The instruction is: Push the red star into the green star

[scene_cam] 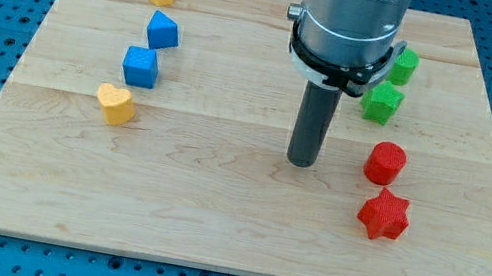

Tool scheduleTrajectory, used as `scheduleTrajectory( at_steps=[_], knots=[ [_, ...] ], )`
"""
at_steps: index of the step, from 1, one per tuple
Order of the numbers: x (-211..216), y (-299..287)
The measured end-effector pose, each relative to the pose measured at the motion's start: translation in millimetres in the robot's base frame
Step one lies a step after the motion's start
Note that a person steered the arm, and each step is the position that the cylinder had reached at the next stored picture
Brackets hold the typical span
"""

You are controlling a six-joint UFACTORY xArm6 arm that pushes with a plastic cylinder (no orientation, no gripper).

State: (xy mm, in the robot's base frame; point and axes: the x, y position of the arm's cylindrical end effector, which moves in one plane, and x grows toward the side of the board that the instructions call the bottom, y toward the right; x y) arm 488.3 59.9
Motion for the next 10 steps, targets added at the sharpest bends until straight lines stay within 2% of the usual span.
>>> scheduleTrajectory(
  at_steps=[2,3,4,7,8,9,10],
  knots=[
    [91,-4],
    [116,9],
    [110,63],
    [24,77],
    [41,89],
    [39,106],
    [-5,105]
  ],
)
